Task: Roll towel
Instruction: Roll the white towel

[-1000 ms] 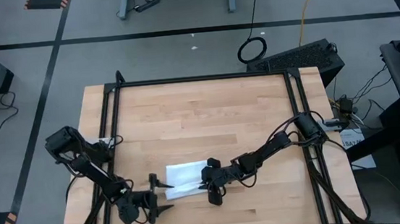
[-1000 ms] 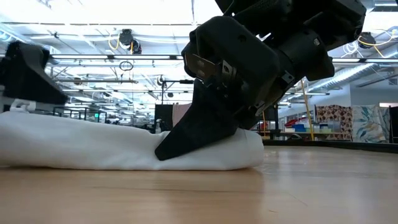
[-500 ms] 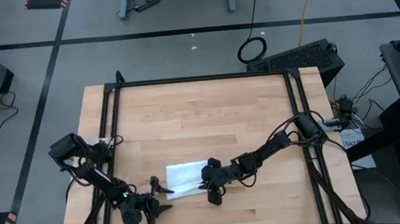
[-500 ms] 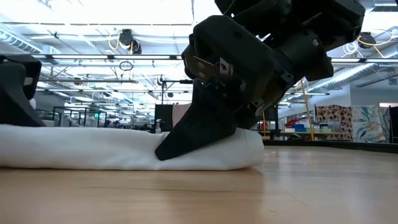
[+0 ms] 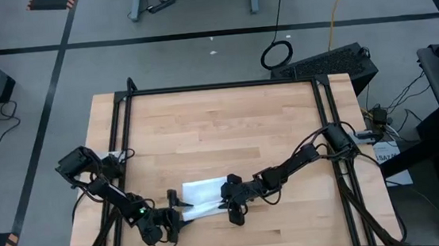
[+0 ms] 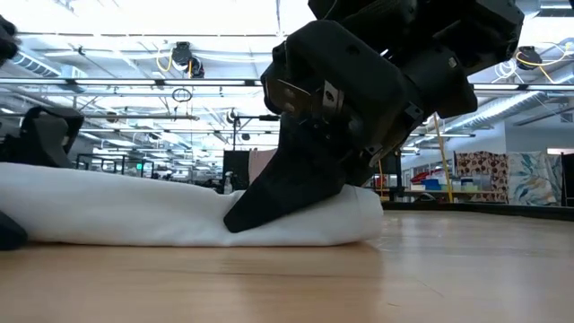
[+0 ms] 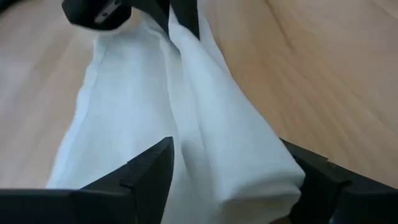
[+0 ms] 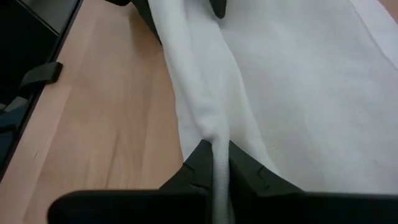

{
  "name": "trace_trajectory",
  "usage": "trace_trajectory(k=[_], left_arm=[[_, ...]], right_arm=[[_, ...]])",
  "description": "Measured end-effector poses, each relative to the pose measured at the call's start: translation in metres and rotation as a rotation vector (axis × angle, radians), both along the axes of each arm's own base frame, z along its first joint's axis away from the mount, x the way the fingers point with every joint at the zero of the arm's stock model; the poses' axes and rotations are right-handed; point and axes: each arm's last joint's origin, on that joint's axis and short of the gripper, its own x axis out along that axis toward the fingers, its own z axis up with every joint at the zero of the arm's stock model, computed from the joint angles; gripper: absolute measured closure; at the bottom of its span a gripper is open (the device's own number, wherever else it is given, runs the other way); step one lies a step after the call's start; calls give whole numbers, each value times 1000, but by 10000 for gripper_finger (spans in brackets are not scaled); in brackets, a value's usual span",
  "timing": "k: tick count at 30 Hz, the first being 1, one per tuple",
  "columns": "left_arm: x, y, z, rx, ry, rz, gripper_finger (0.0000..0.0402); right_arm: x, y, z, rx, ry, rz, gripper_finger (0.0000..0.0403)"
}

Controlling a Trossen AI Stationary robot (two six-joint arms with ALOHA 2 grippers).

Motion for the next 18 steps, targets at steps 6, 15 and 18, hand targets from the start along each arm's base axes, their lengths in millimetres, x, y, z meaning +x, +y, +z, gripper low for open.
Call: trace_trajectory(k=[6, 15, 18], left_arm=[[0, 1, 1, -22, 9, 4, 191], [-5, 0, 5, -93, -22, 78, 170], [-7, -2, 6, -20, -29, 29, 133]], right_arm=[[0, 0, 0, 18, 7, -11, 385], [0, -1, 0, 27, 13, -19, 385], [0, -1, 0, 26, 13, -21, 385]])
